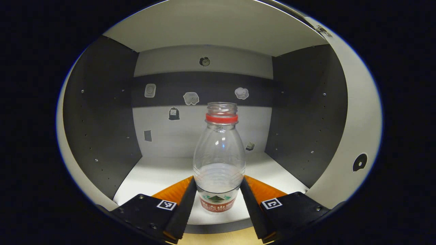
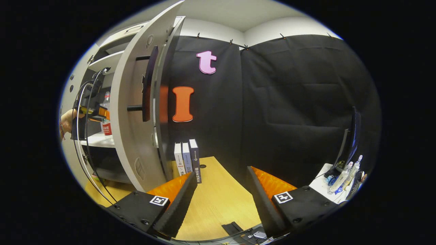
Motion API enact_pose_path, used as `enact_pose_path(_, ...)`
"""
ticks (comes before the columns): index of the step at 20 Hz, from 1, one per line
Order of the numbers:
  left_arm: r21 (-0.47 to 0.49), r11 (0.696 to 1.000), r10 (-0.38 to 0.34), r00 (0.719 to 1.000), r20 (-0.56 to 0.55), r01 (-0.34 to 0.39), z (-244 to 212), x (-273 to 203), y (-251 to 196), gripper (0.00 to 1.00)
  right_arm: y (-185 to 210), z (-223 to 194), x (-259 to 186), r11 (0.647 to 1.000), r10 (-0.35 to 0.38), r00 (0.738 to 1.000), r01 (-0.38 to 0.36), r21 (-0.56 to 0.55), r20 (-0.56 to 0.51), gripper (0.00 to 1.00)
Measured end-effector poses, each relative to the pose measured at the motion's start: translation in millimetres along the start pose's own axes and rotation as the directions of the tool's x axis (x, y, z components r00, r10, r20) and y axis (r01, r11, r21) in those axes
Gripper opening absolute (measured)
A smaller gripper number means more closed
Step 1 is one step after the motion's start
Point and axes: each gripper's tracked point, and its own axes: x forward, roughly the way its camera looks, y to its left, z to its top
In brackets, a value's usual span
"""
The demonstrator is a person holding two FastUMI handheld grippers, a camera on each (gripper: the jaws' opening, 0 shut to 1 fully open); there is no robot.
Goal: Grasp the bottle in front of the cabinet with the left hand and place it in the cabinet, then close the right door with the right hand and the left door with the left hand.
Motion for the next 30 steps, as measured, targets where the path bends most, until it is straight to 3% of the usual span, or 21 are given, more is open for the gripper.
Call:
enact_pose_path(4, -0.002, 1.000, -0.004, 1.000, 0.015, 0.004, 3.6, -0.4, -1.8, 0.79, 0.3, -0.3, 2.1, 1.000, 0.009, 1.000, -0.009, 0.001, -0.008, 0.96)
enact_pose_path(7, 0.009, 1.000, 0.002, 0.999, 0.032, -0.002, 8.8, -6.7, -0.5, 0.92, 0.8, 2.2, 1.7, 1.000, 0.016, 1.000, -0.016, -0.005, -0.001, 0.96)
enact_pose_path(12, -0.015, 1.000, 0.006, 0.997, 0.079, -0.004, 18.8, -36.0, 0.4, 0.95, 1.1, 8.6, -2.0, 1.000, 0.024, 1.000, -0.023, -0.012, 0.018, 0.96)
enact_pose_path(21, -0.066, 0.998, 0.025, 0.982, 0.189, -0.013, 34.9, -152.8, 20.1, 0.94, 3.4, 29.9, -18.4, 0.999, 0.046, 0.997, -0.045, -0.018, 0.061, 0.96)
enact_pose_path(23, -0.079, 0.997, 0.037, 0.979, 0.201, -0.022, 29.1, -186.1, 31.5, 0.95, 3.1, 39.4, -23.7, 0.998, 0.062, 0.995, -0.061, -0.012, 0.076, 1.00)
enact_pose_path(24, -0.092, 0.995, 0.045, 0.978, 0.201, -0.027, 25.4, -203.3, 37.0, 0.94, 0.9, 43.1, -25.4, 0.998, 0.061, 0.995, -0.060, -0.012, 0.082, 0.96)
enact_pose_path(26, -0.125, 0.991, 0.065, 0.974, 0.217, -0.039, 18.5, -237.9, 47.4, 0.94, 0.7, 45.6, -28.4, 0.997, 0.074, 0.994, -0.073, -0.012, 0.084, 1.00)
enact_pose_path(30, -0.163, 0.984, 0.104, 0.970, 0.220, -0.069, -1.6, -298.3, 66.4, 0.94, 4.0, 53.6, -29.7, 0.995, 0.099, 0.990, -0.101, 0.014, 0.101, 0.96)
